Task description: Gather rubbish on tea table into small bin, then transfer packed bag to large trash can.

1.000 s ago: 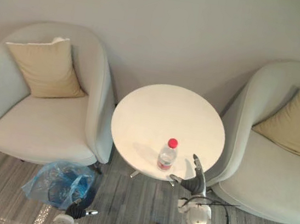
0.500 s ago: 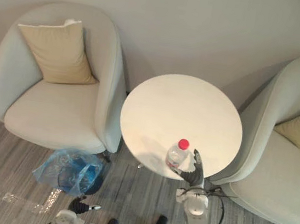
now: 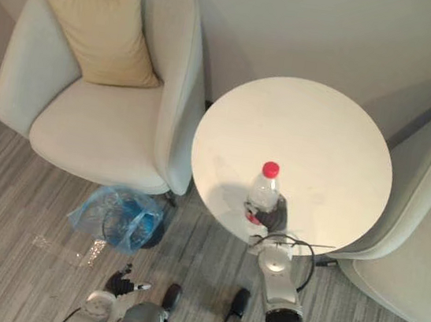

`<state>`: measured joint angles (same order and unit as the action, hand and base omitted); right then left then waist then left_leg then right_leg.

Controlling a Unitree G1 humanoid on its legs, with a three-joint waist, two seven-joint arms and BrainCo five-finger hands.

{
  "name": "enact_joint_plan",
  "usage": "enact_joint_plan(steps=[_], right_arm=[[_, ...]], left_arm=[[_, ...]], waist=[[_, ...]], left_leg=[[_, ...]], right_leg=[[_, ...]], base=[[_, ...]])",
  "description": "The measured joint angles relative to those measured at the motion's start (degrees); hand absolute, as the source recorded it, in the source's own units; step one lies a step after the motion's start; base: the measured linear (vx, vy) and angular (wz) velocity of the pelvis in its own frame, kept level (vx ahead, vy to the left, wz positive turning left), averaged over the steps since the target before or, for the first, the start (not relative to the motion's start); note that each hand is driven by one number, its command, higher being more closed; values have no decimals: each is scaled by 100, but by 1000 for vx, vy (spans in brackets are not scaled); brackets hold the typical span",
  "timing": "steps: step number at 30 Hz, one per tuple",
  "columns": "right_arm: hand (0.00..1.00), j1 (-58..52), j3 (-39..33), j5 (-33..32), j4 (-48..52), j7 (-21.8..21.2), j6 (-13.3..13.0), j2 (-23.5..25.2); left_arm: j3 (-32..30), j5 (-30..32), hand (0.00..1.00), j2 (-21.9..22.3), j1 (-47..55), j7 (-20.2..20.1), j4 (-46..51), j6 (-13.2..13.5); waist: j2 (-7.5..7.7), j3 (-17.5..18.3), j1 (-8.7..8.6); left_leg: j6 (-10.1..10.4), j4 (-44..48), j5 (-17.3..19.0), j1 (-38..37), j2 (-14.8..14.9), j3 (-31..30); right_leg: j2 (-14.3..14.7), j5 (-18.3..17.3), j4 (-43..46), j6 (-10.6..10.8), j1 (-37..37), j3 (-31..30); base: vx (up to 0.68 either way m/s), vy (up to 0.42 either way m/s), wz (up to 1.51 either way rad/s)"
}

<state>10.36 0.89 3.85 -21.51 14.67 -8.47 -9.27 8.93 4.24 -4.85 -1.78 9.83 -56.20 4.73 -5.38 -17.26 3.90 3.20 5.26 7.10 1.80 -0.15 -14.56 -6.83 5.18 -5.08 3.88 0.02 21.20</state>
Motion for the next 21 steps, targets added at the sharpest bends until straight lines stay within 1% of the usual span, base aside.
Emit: enact_joint_plan(steps=[5,9,12,15,19,21], right_arm=[[100,-208,48,1,212,-32,0,14],[100,-666,54,3,852,-168,-12,15],[100,-988,54,2,1203,-265,-49,13],[100,-1194,92,4,1452,-341,-69,16],[100,-1515,229,14,1696,-469,-70,29],[100,-1596,255,24,1799,-489,-70,30]], left_arm=[[-2,14,0,2,0,3,1,-1],[-3,46,0,2,1,2,-3,-12],[1,193,0,1,3,-4,-24,-20],[2,251,0,-17,8,-9,-44,-36],[5,259,0,-73,97,-13,-95,-61],[4,297,0,-78,101,-13,-149,-62]], waist=[[2,1,3],[17,9,1],[40,22,-37],[103,67,-65],[267,339,-75],[292,418,-76]], left_leg=[[-3,0,2,-28,-1,13],[-7,-8,6,-133,10,143],[-22,-19,28,-313,31,235],[-23,-35,63,-389,52,319],[-16,-53,68,-411,77,420],[-16,-69,68,-434,78,457]], right_leg=[[-7,0,0,0,19,-105],[-6,0,0,1,52,-279],[6,-7,-1,11,185,-374],[25,-11,-2,20,196,-490],[50,-3,-4,28,190,-619],[50,6,-4,37,191,-644]], base=[[1,4,-1],[-9,14,-16],[-33,8,-20],[-51,7,-18],[-57,1,-11],[-34,8,-10]])
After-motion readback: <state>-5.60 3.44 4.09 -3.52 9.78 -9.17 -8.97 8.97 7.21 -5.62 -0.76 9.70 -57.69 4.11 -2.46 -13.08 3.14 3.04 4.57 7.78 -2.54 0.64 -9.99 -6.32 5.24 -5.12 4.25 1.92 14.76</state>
